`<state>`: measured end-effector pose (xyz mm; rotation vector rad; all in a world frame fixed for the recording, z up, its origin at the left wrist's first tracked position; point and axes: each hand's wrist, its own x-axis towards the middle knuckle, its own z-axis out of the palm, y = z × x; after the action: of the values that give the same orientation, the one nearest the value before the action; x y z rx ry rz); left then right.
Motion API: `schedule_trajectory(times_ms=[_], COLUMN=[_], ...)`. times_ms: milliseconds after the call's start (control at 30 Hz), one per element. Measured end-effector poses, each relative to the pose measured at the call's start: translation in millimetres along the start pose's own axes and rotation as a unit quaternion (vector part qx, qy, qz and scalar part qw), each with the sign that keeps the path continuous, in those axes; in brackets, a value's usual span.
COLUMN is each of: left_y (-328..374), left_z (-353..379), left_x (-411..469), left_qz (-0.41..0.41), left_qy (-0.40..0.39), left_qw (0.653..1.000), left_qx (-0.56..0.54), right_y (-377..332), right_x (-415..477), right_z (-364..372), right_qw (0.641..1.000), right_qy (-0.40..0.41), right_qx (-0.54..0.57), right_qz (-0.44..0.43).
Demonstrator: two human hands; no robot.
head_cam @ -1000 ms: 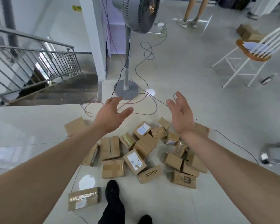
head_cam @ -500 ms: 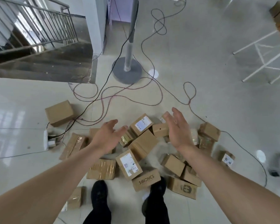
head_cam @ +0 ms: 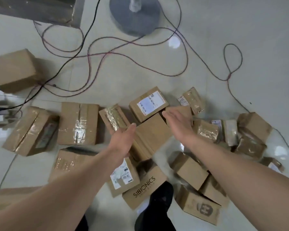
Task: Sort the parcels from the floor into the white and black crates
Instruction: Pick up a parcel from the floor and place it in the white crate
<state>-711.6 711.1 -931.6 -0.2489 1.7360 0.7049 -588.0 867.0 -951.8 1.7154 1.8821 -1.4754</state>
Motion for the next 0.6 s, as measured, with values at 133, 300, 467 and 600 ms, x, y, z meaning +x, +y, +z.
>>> schedule_trajectory(times_ms=[133,300,467,600], left_y=[-19,-32,-36,-26], left_z=[31,45,46,45], left_x=[50,76,88,81], left_qz=[-0.056,-0.091,-0.107,-0.118], left_qy=[0.015,0.01,0.003,-0.002], left_qw=[0.997,0.987,0.979,0.971], left_qx=[-0.058,-0.13,-0.175,-0.206], right_y=[37,74,92,94], right_x=[57,90,102,106], right_z=[28,51,52,45], right_qw=[0.998,0.995,0.994,0.991], right_qy=[-0.039,-0.06,-0.041,-0.074], right_qx=[-0.04,-0.05,-0.075,-0.049], right_qz=[0.029,0.059,0.064,0.096])
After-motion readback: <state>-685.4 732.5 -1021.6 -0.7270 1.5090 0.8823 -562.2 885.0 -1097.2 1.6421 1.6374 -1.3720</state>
